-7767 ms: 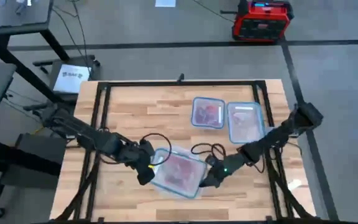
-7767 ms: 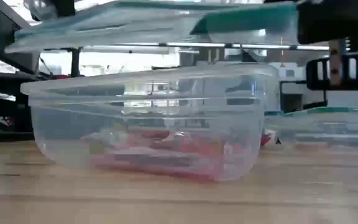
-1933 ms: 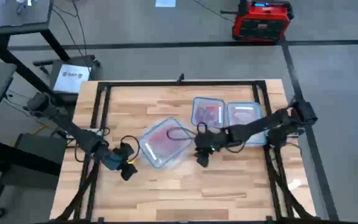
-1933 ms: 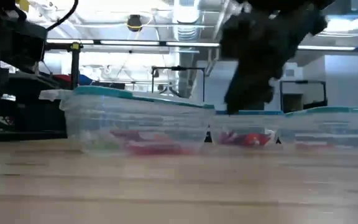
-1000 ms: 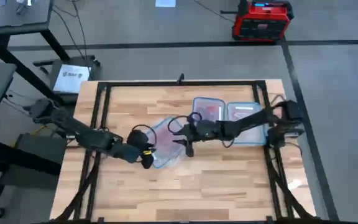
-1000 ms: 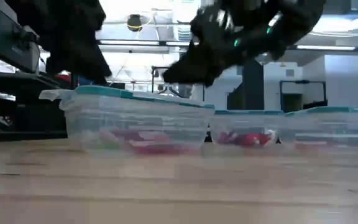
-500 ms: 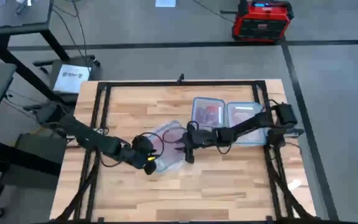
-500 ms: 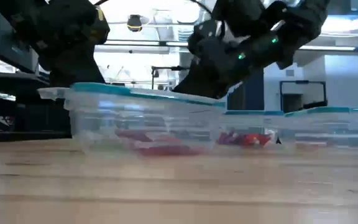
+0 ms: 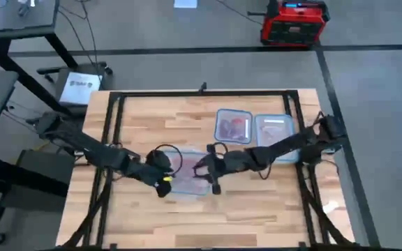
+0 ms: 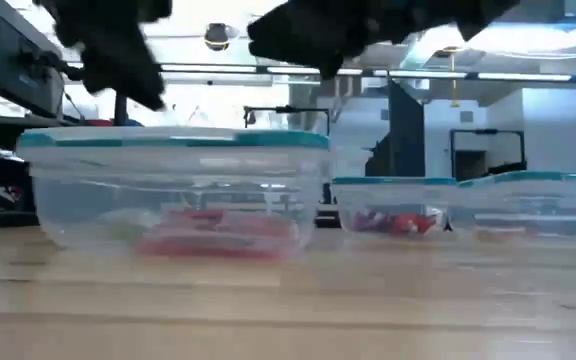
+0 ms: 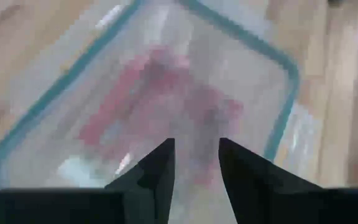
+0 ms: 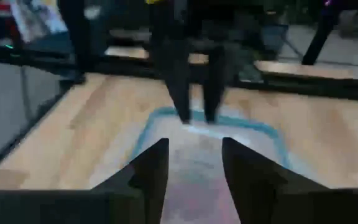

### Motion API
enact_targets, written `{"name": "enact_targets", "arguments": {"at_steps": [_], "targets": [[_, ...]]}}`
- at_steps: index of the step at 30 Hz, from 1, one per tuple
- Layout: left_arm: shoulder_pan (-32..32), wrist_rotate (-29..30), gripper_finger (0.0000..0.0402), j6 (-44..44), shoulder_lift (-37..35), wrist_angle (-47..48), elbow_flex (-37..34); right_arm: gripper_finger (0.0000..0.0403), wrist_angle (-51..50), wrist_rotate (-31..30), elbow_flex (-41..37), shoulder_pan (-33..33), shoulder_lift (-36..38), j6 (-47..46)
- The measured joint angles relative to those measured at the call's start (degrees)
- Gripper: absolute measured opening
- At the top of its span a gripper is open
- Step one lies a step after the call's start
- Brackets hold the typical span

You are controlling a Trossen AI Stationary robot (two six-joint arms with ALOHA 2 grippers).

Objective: Sort candy

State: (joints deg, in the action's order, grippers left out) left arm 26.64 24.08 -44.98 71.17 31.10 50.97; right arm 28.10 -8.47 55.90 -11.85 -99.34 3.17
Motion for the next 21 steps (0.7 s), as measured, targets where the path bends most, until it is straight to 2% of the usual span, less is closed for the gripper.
{"name": "enact_targets", "arguments": {"at_steps": [3, 8, 11, 15, 21], "targets": [[1.8, 1.0, 0.0108, -2.5, -1.9, 10.8, 1.5, 0.0137, 5.3, 1.1, 2.4, 1.9, -4.0, -1.6], [3.6, 1.3, 0.0108, -7.7, -4.4, 23.6, -1.0, 0.0137, 3.4, 1.7, 9.9, 3.4, -13.2, -4.0], [4.4, 1.2, 0.0108, -8.5, -5.9, 22.3, -4.1, 0.0137, 0.4, 1.7, 14.4, 3.4, -18.0, -5.4], [4.5, 1.5, 0.0108, -6.6, -7.2, 15.0, -6.1, 0.0137, -3.0, 1.7, 17.8, 3.2, -21.8, -6.6], [4.6, 3.2, 0.0109, -6.0, -6.1, 15.4, -6.3, 0.0137, -6.5, 1.7, 18.0, 3.2, -21.6, -6.4]]}}
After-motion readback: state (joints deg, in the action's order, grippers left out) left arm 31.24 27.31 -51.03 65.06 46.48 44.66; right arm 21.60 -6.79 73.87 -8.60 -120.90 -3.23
